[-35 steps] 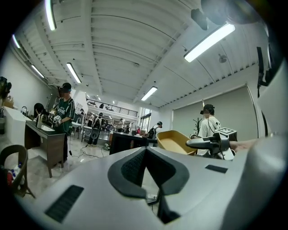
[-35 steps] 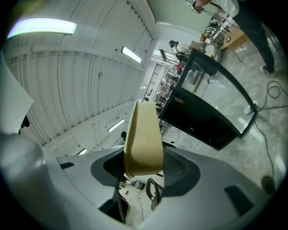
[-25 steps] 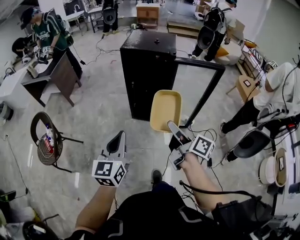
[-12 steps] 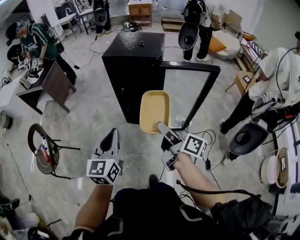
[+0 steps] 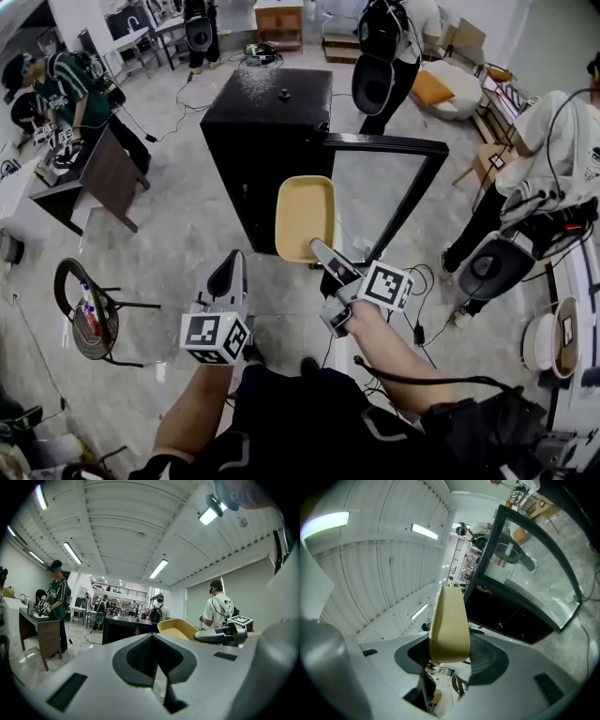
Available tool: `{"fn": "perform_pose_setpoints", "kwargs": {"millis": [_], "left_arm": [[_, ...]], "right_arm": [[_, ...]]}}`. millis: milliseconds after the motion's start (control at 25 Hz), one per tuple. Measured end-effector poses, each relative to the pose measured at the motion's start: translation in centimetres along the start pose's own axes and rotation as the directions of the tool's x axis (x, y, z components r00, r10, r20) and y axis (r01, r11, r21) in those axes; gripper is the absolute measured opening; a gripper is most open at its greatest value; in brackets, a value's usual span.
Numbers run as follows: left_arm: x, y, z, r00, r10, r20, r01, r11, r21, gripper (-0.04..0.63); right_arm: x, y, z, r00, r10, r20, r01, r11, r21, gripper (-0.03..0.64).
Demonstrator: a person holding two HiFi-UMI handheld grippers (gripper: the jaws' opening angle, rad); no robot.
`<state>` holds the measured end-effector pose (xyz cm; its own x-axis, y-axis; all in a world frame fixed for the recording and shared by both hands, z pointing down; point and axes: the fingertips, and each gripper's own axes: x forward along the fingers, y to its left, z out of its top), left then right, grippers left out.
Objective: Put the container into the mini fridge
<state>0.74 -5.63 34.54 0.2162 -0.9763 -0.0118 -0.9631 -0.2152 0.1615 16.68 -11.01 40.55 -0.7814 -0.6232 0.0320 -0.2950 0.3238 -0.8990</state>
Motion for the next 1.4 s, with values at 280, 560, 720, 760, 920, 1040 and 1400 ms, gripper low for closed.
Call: {"fn": "perform_pose_setpoints", "kwargs": {"millis": [280, 560, 720, 760, 920, 1040, 1400], "left_arm": [[3.8, 2.7, -0.4, 0.998, -0.059, 0.007, 0.059, 0.998, -0.005, 0.009], [7.3, 6.4, -0.3, 0.990, -0.138, -0.016, 0.138, 0.990, -0.003, 0.009], [8.7, 8.7, 0.1, 0.982, -0.189, -0.017, 0.189, 0.982, 0.009, 0.009], [9.1, 9.4, 0.1, 0.980, -0.196, -0.018, 0.196, 0.981, 0.007, 0.009], [10.6, 11.7, -0.4, 0.975, -0.220, -0.029, 0.220, 0.976, -0.010, 0.009], [11.5, 13.1, -0.7, 0.969, -0.244, -0.036, 0.244, 0.970, -0.012, 0.009], [13.7, 16.5, -0.9, 0.953, -0.300, -0.046, 0.299, 0.954, -0.023, 0.009]], "right_arm": [[3.3, -0.9, -0.1, 0.999, -0.029, 0.013, 0.029, 1.000, 0.000, 0.221], [7.1, -3.2, -1.1, 0.991, -0.124, 0.049, 0.122, 0.992, 0.032, 0.221], [9.4, -4.4, -1.7, 0.983, -0.170, 0.073, 0.167, 0.985, 0.042, 0.221], [10.0, -4.8, -1.8, 0.980, -0.184, 0.078, 0.180, 0.983, 0.046, 0.221], [12.0, -5.8, -1.9, 0.970, -0.221, 0.103, 0.216, 0.975, 0.056, 0.221], [13.5, -6.6, -2.5, 0.963, -0.244, 0.112, 0.239, 0.969, 0.059, 0.221], [17.0, -10.2, -2.1, 0.930, -0.306, 0.203, 0.288, 0.951, 0.113, 0.221]]}}
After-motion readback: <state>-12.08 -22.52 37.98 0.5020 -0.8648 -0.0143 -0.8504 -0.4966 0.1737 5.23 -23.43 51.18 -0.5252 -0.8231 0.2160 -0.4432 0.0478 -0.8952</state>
